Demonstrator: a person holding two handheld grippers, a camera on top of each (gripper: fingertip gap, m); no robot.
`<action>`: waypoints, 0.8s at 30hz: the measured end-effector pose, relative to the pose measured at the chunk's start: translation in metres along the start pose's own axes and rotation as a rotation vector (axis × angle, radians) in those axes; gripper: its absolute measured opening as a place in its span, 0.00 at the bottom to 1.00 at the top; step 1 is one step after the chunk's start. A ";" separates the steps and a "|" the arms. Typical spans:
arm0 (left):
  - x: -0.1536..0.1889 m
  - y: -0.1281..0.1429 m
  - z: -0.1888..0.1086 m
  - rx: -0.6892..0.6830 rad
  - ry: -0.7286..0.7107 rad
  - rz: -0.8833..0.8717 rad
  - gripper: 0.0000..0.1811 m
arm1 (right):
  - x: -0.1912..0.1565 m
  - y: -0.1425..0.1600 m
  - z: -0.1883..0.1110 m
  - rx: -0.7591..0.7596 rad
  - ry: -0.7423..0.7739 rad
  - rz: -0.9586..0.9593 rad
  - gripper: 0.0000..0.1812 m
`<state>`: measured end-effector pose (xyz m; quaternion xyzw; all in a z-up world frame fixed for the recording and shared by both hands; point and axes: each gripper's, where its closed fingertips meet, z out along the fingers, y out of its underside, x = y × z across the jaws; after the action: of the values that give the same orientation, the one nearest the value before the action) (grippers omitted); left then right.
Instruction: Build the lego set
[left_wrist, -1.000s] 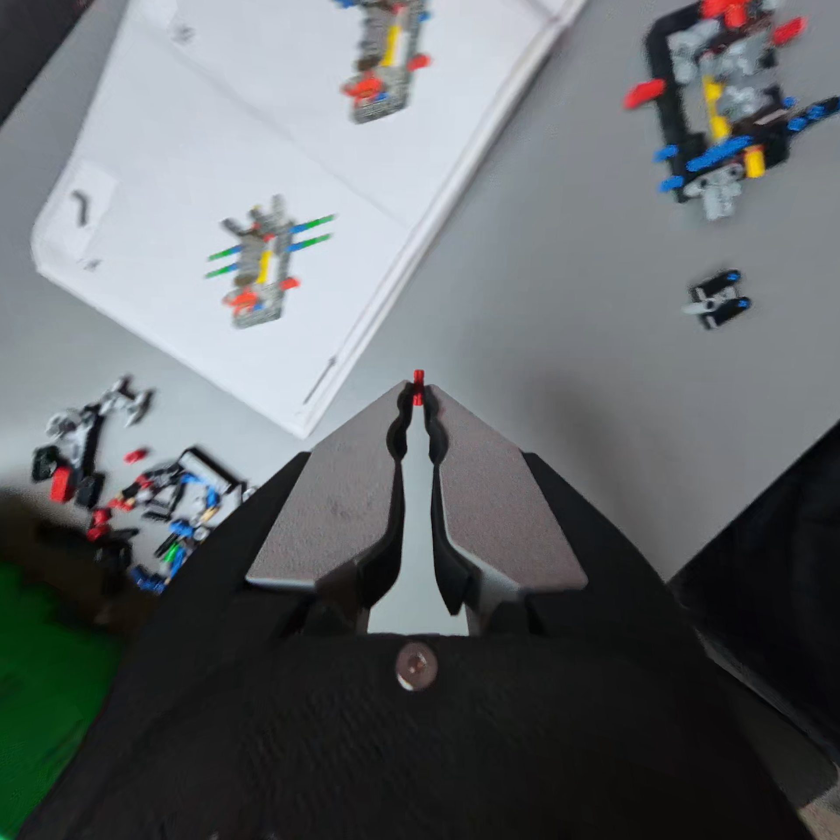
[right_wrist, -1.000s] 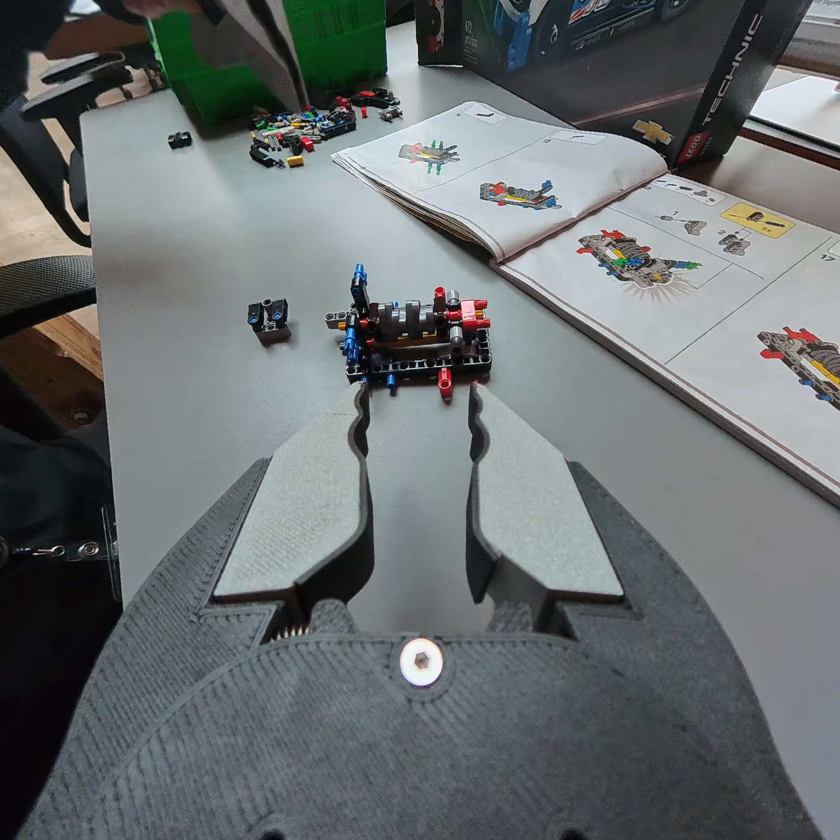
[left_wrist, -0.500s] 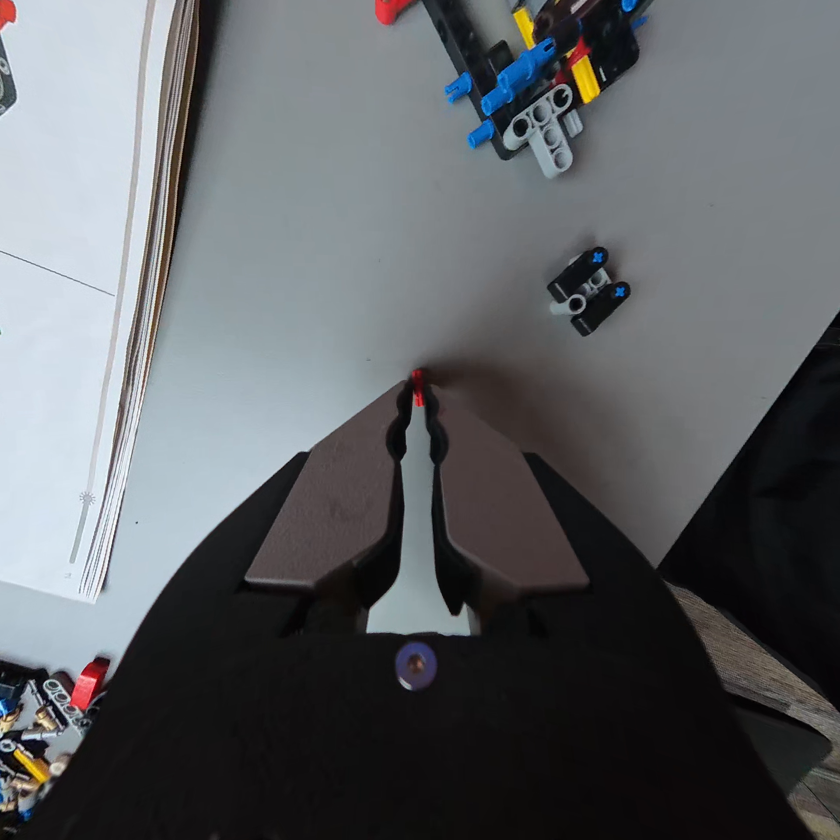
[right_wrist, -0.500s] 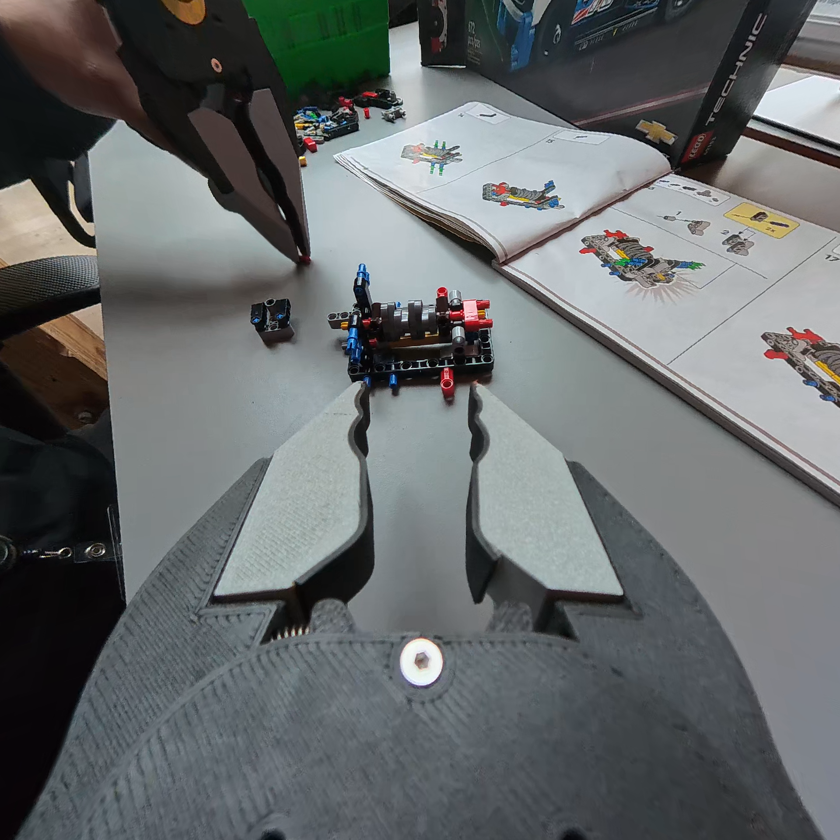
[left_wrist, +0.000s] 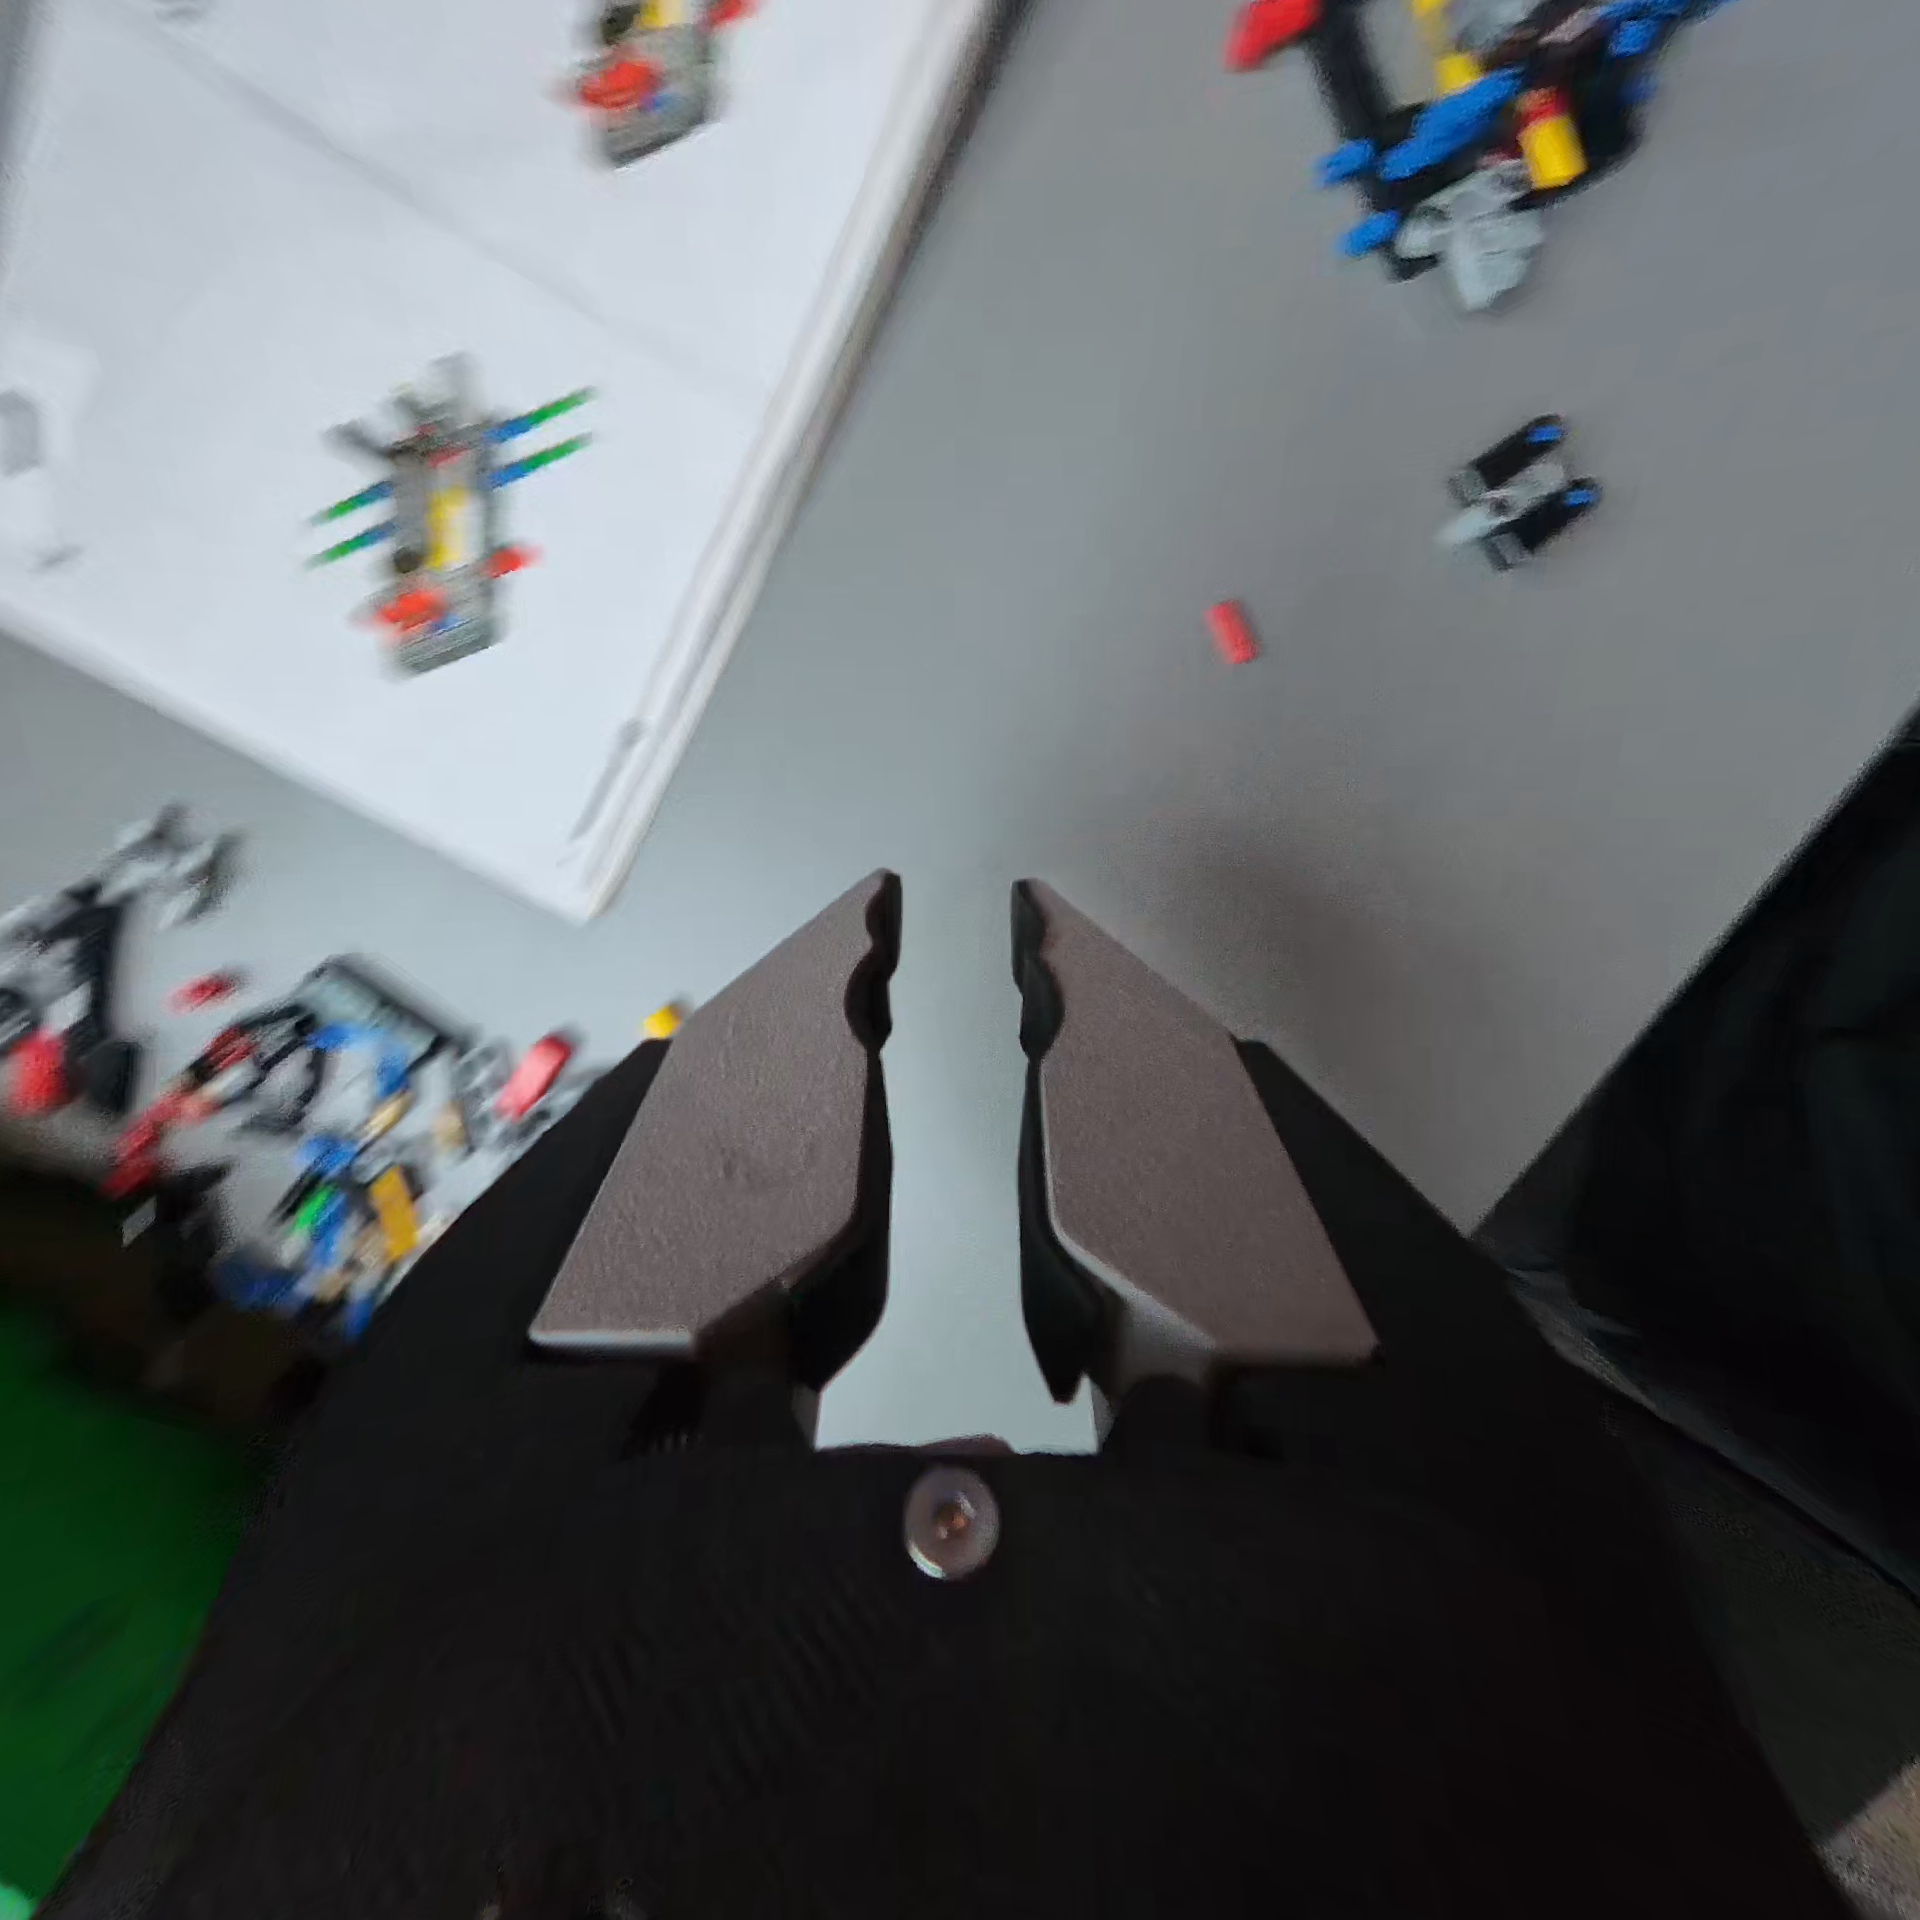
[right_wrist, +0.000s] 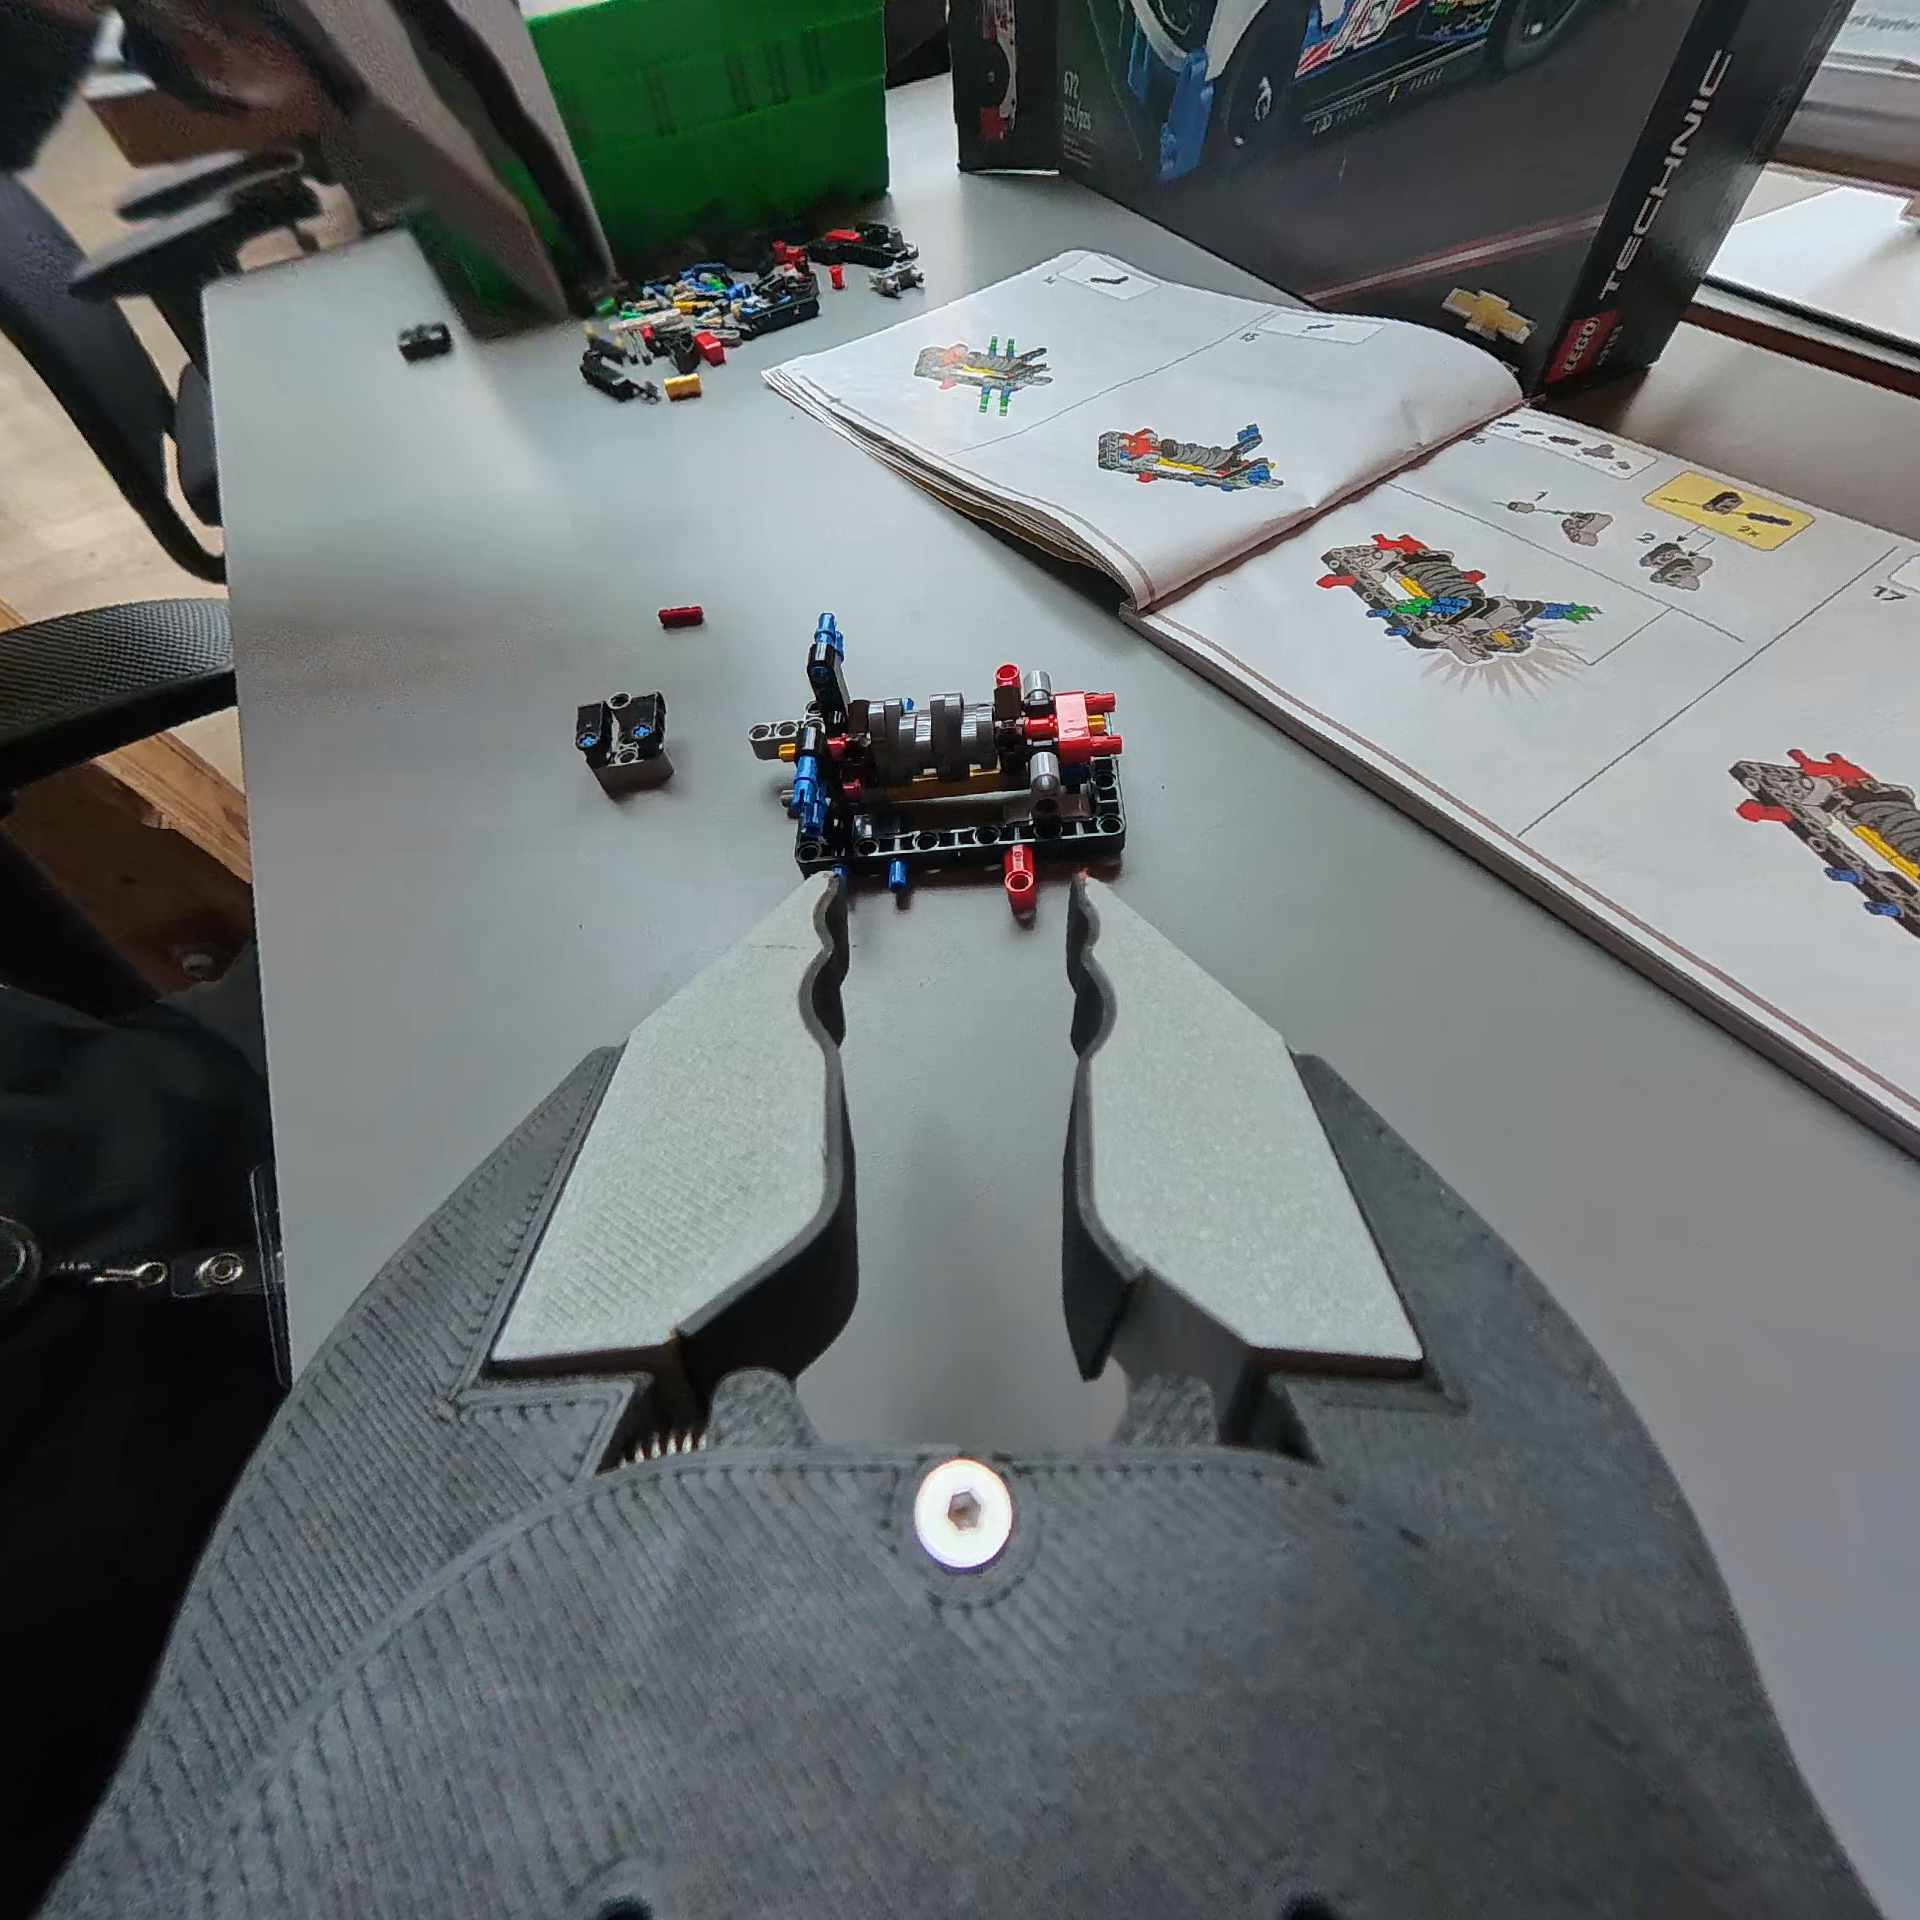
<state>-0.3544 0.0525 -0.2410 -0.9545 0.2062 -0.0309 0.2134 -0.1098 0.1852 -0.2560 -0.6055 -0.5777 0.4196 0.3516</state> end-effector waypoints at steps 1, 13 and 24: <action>-0.028 0.010 -0.020 -0.003 -0.086 -0.045 0.11 | 0.000 0.000 0.000 0.000 -0.001 0.001 0.21; -0.094 0.052 -0.023 -0.006 0.023 -0.332 0.04 | 0.002 0.002 0.002 -0.017 0.019 -0.007 0.21; -0.086 0.068 0.039 -0.180 0.045 -0.358 0.07 | 0.000 0.001 0.001 -0.011 0.012 -0.007 0.21</action>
<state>-0.4533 0.0474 -0.3024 -0.9902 0.0399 -0.0711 0.1137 -0.1099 0.1854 -0.2577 -0.6079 -0.5799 0.4116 0.3531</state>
